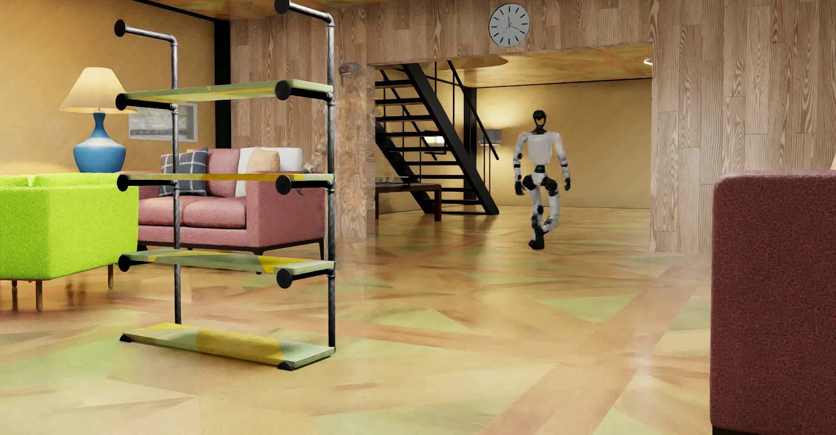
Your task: Walk towards the shelves
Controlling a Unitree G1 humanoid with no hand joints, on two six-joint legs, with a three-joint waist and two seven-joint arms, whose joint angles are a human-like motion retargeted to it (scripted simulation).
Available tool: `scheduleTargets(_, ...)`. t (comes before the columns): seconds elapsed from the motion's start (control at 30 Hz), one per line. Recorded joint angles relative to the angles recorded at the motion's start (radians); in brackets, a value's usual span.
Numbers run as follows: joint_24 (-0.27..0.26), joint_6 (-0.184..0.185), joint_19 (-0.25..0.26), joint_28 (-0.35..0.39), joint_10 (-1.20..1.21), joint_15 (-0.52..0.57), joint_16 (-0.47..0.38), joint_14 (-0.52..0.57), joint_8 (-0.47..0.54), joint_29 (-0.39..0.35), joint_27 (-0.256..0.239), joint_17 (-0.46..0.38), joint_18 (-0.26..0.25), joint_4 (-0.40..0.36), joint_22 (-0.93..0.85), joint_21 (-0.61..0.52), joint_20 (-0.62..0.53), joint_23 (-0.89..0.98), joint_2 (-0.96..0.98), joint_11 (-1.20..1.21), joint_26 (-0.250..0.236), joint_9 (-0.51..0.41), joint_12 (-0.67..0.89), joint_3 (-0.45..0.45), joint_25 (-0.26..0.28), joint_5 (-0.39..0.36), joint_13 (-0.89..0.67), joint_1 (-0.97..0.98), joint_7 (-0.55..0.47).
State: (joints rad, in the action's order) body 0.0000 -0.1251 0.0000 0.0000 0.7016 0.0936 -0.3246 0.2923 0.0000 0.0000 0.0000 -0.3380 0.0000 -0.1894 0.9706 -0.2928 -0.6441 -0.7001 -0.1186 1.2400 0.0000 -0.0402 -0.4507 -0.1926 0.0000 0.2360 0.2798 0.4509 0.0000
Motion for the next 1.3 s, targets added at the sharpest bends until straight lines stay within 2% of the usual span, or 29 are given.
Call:
scheduleTargets(0.07,0.000,0.017,0.000,0.000,-0.053,-0.294,-0.006,-0.124,0.000,0.000,0.000,0.005,0.000,-0.045,-0.046,-0.107,0.010,-0.126,0.163,0.122,0.000,-0.018,0.061,0.114,0.000,-0.037,0.025,-0.185,0.000)
scheduleTargets(0.1,0.000,0.031,0.000,0.000,-0.074,-0.371,-0.014,-0.196,0.000,0.000,0.000,0.005,0.000,-0.049,-0.096,-0.130,0.032,-0.171,0.239,0.078,0.000,-0.018,0.086,0.180,0.000,-0.057,0.051,-0.263,0.000)
scheduleTargets(0.13,0.000,0.043,0.000,0.000,-0.094,-0.403,-0.025,-0.264,0.000,0.000,0.000,0.006,0.000,-0.048,-0.163,-0.141,0.068,-0.204,0.299,-0.036,0.000,-0.017,0.104,0.241,0.000,-0.070,0.082,-0.339,0.000)
scheduleTargets(0.17,0.000,0.057,0.000,0.000,-0.115,-0.407,-0.041,-0.330,0.000,0.000,0.000,0.003,0.000,-0.038,-0.250,-0.167,0.111,-0.227,0.348,-0.181,0.000,-0.016,0.114,0.294,0.000,-0.079,0.117,-0.413,0.000)
scheduleTargets(0.2,0.000,0.061,0.000,0.000,-0.107,-0.360,-0.051,-0.376,0.000,0.000,0.000,0.006,0.000,-0.032,-0.329,-0.158,0.159,-0.237,0.384,-0.353,0.000,-0.006,0.127,0.330,0.000,-0.072,0.152,-0.449,0.000)
scheduleTargets(0.27,0.000,0.053,0.000,0.000,-0.079,-0.288,-0.060,-0.464,0.000,0.000,0.000,0.016,0.000,-0.024,-0.460,-0.145,0.261,-0.237,0.449,-0.653,0.000,0.017,0.149,0.376,0.000,-0.044,0.220,-0.506,0.000)
scheduleTargets(0.33,0.000,0.042,0.000,0.000,-0.045,-0.295,-0.069,-0.542,0.000,0.000,0.000,0.029,0.000,0.026,-0.531,-0.150,0.314,-0.217,0.478,-0.767,0.000,0.039,0.173,0.410,0.000,0.007,0.284,-0.564,0.000)
scheduleTargets(0.37,0.000,0.037,0.000,0.000,-0.026,-0.335,-0.070,-0.578,0.000,0.000,0.000,0.032,0.000,0.060,-0.550,-0.172,0.332,-0.205,0.478,-0.767,0.000,0.038,0.179,0.425,0.000,0.026,0.315,-0.611,0.000)
scheduleTargets(0.47,0.000,0.041,0.000,0.000,0.056,-0.091,-0.040,-0.529,0.000,0.000,0.000,0.037,0.000,0.190,-0.490,-0.237,0.361,-0.229,0.527,-0.549,0.000,0.063,0.128,0.467,0.000,0.024,0.313,-0.664,0.000)
scheduleTargets(0.5,0.000,0.052,0.000,0.000,0.110,-0.072,-0.018,-0.478,0.000,0.000,0.000,0.039,0.000,0.225,-0.414,-0.243,0.361,-0.262,0.532,-0.466,0.000,0.058,0.123,0.459,0.000,0.017,0.285,-0.657,0.000)
scheduleTargets(0.57,0.000,0.054,0.000,0.000,0.216,-0.160,-0.001,-0.305,0.000,0.000,0.000,0.031,0.000,0.252,-0.222,-0.225,0.267,-0.273,0.507,-0.400,0.000,0.034,0.149,0.447,0.000,-0.005,0.215,-0.601,0.000)
scheduleTargets(0.63,0.000,0.056,0.000,0.000,0.225,-0.234,-0.010,-0.115,0.000,0.000,0.000,0.006,0.000,0.269,-0.103,-0.198,0.170,-0.194,0.429,-0.413,0.000,0.011,0.154,0.423,0.000,-0.004,0.163,-0.521,0.000)
scheduleTargets(0.7,0.000,0.052,0.000,0.000,0.175,-0.273,-0.025,0.048,0.000,0.000,0.000,-0.032,0.000,0.262,-0.061,-0.138,0.161,-0.093,0.375,-0.443,0.000,0.000,0.113,0.370,0.000,-0.002,0.131,-0.461,0.000)
scheduleTargets(0.73,0.000,0.056,0.000,0.000,0.171,-0.292,-0.039,0.165,0.000,0.000,0.000,-0.050,0.000,0.267,-0.064,-0.087,0.175,-0.052,0.351,-0.455,0.000,0.001,0.085,0.359,0.000,-0.007,0.120,-0.426,0.000)
scheduleTargets(0.77,0.000,0.065,0.000,0.000,0.161,-0.310,-0.053,0.226,0.000,0.000,0.000,-0.064,0.000,0.277,-0.071,-0.027,0.187,-0.028,0.324,-0.465,0.000,0.005,0.065,0.357,0.000,-0.014,0.115,-0.402,0.000)
scheduleTargets(0.87,0.000,0.086,0.000,0.000,0.083,-0.350,-0.090,0.231,0.000,0.000,0.000,-0.083,0.000,0.296,-0.106,0.181,0.202,-0.023,0.267,-0.470,0.000,0.010,0.035,0.329,0.000,-0.021,0.110,-0.406,0.000)
scheduleTargets(0.93,0.000,0.098,0.000,0.000,0.044,-0.377,-0.099,0.228,0.000,0.000,0.000,-0.097,0.000,0.309,-0.104,0.251,0.224,-0.053,0.246,-0.465,0.000,0.014,0.040,0.322,0.000,-0.020,0.094,-0.387,0.000)
scheduleTargets(1.1,0.000,0.090,0.000,0.000,-0.019,-0.431,-0.110,0.077,0.000,0.000,0.000,-0.134,0.000,0.298,-0.143,0.201,0.279,-0.094,0.226,-0.448,0.000,0.003,0.076,0.263,0.000,0.004,0.079,-0.340,0.000)
scheduleTargets(1.2,0.000,0.090,0.000,0.000,-0.051,-0.414,-0.105,-0.015,0.000,0.000,0.000,-0.127,0.000,0.290,-0.171,0.175,0.291,-0.059,0.221,-0.449,0.000,-0.008,0.083,0.239,0.000,0.022,0.084,-0.303,0.000)
scheduleTargets(1.3,0.000,0.090,0.000,0.000,-0.048,-0.406,-0.094,-0.055,0.000,0.000,0.000,-0.115,0.000,0.276,-0.173,0.141,0.279,-0.036,0.208,-0.480,0.000,-0.017,0.089,0.226,0.000,0.030,0.074,-0.218,0.000)
